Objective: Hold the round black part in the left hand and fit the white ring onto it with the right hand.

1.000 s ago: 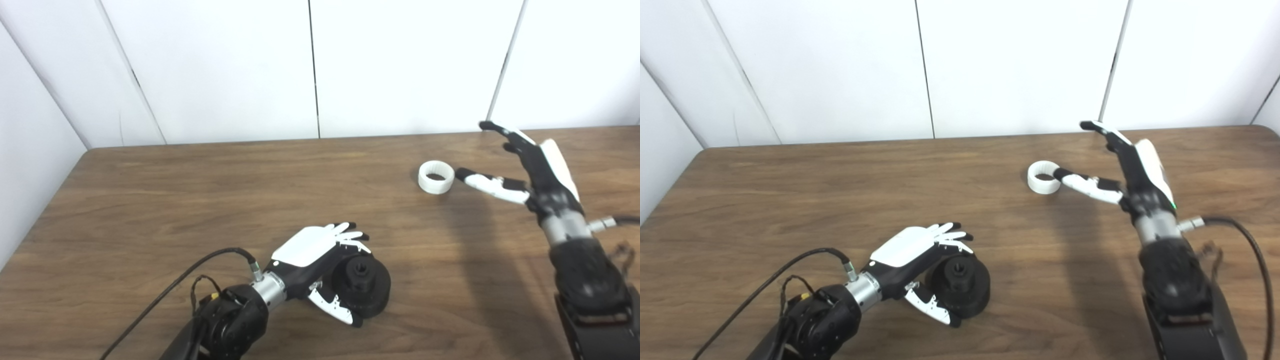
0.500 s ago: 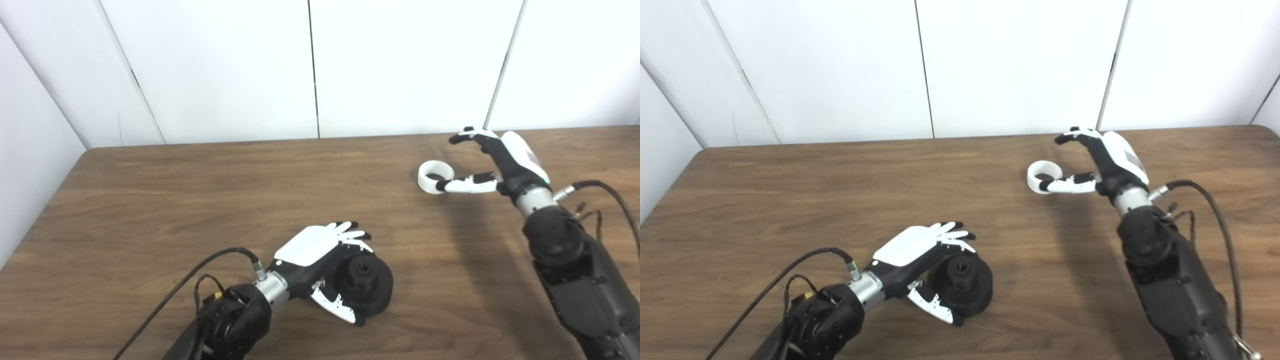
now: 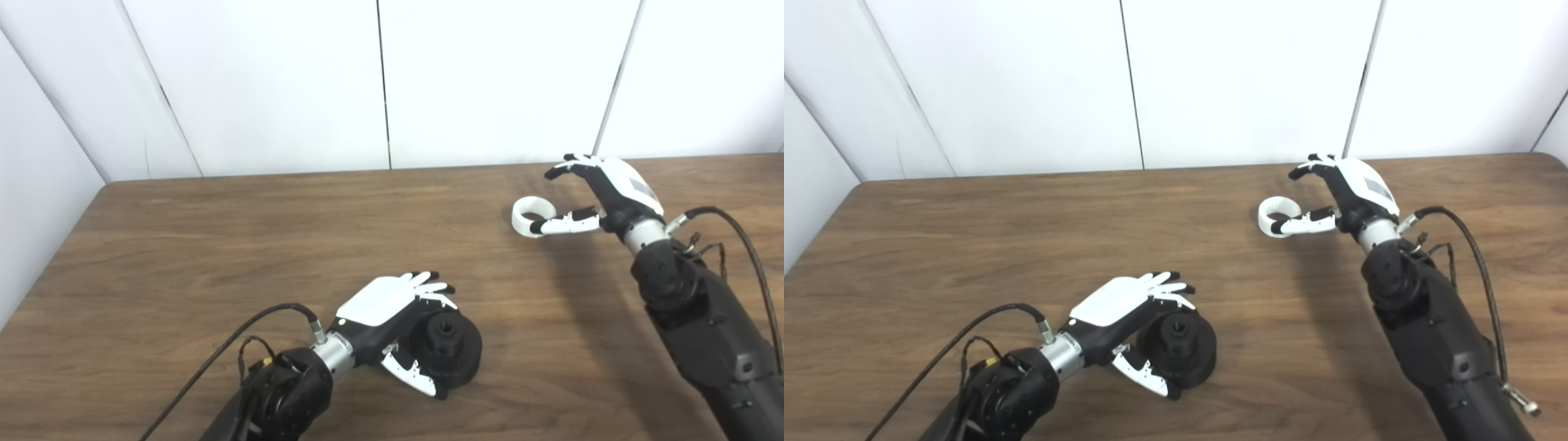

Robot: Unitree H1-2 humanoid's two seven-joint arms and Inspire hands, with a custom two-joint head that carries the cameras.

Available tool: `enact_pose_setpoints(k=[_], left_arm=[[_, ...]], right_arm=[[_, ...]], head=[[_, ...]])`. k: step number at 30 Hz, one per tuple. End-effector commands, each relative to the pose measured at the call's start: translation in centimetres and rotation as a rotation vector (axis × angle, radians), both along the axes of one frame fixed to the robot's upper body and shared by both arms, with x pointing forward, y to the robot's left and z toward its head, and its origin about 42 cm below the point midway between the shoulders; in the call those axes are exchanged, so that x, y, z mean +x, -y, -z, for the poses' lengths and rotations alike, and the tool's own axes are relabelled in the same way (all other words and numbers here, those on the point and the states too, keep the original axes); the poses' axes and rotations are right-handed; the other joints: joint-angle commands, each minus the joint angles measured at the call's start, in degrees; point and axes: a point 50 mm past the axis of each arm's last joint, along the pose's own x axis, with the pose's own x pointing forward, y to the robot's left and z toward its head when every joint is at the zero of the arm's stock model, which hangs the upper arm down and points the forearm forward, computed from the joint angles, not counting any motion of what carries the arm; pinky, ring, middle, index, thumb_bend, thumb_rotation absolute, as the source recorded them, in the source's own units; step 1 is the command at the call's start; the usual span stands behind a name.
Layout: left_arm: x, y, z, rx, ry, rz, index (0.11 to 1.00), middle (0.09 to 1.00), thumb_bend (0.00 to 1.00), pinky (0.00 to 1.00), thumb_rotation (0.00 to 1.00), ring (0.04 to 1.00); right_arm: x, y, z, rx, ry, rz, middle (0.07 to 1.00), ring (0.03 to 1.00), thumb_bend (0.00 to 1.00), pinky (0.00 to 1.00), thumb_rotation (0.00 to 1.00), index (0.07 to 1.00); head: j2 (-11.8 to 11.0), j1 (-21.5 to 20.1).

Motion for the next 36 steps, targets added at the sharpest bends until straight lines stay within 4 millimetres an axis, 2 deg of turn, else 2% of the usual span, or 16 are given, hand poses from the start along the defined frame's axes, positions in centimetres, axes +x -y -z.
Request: enact_pose_setpoints(k=[1,16,36], left_arm=[[0.4,-0.3,0.0,0.048,0.000,0.003,0.700,0.932,0.91,1.00,0.30,1.000],[0.4,-0.3,0.1,0.043,-0.001,0.001,0.701,0.931,0.91,1.00,0.30,1.000],[0.3,-0.1,-0.4,0.038,0.012,0.007,0.698,0.932,0.91,1.00,0.30,1.000]], right_arm=[[1.2,-0.3,-3.2,-0.044,0.089,-0.038,0.944,0.999,0.89,0.98,0.34,0.754],[2.6,-0.5,-3.5,-0.089,0.041,-0.054,0.959,1.000,0.91,1.00,0.38,0.766],[2.9,-1.0,-1.8,-0.105,-0.031,-0.069,0.957,1.000,0.89,1.00,0.36,0.770]], head=[[-0.02,0.03],[0.01,0.24],[0.18,0.49]])
